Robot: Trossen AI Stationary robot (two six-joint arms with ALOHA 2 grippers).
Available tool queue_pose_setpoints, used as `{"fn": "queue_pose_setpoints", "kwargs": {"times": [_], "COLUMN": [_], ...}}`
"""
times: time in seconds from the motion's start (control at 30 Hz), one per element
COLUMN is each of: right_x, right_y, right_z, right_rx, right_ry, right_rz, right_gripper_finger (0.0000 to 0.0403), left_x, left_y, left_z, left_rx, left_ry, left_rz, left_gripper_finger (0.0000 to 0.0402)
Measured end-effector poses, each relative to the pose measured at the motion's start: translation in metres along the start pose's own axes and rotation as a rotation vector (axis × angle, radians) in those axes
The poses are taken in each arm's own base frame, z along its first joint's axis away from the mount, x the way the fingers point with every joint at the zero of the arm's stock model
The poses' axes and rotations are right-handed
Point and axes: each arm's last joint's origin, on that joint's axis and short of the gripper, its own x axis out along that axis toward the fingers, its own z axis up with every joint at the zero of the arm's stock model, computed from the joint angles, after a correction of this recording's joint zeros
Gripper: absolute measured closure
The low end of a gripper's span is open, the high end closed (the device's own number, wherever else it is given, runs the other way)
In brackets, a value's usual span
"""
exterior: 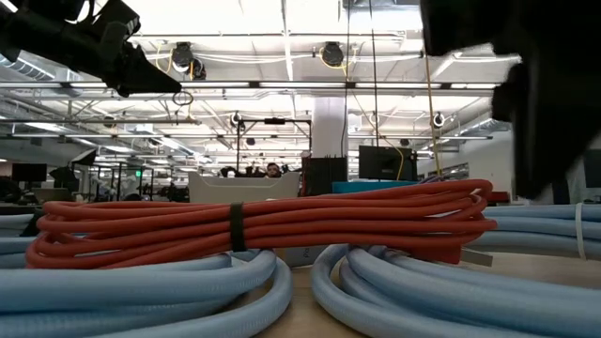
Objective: Pick & Place USB Port
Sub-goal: Put the right blue hdmi cable into the gray bin
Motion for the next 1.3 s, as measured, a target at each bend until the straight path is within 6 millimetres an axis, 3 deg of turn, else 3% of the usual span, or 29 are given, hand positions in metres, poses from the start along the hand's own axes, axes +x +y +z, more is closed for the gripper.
{"fn": "queue_pose_setpoints", "kwargs": {"times": [0.23, 0.43, 0.77, 1.17, 1.3], "right_x": [-0.005, -0.005, 0.002, 0.001, 0.014], "right_y": [0.022, 0.021, -0.019, -0.012, -0.012], "right_z": [0.024, 0.036, 0.018, 0.006, 0.002], "right_rx": [-0.049, -0.003, 0.217, 0.192, 0.181], "right_ry": [-0.248, -0.197, 0.104, 0.1, 0.106], "right_rz": [0.221, 0.314, -0.044, -0.04, -0.077], "right_gripper_finger": [0.0237, 0.0244, 0.022, 0.0215, 0.0214], "left_x": [0.0, 0.0, 0.0, 0.0, 0.0], "left_y": [-0.001, -0.001, -0.001, -0.001, -0.002], "left_z": [0.0, 0.0, -0.002, -0.002, -0.003], "left_rx": [-0.011, -0.011, 0.005, 0.001, 0.002], "left_ry": [-0.001, -0.002, 0.019, 0.021, 0.03], "left_rz": [-0.021, -0.046, -0.046, -0.045, -0.046], "left_gripper_finger": [0.0364, 0.0364, 0.0364, 0.0364, 0.0364]}}
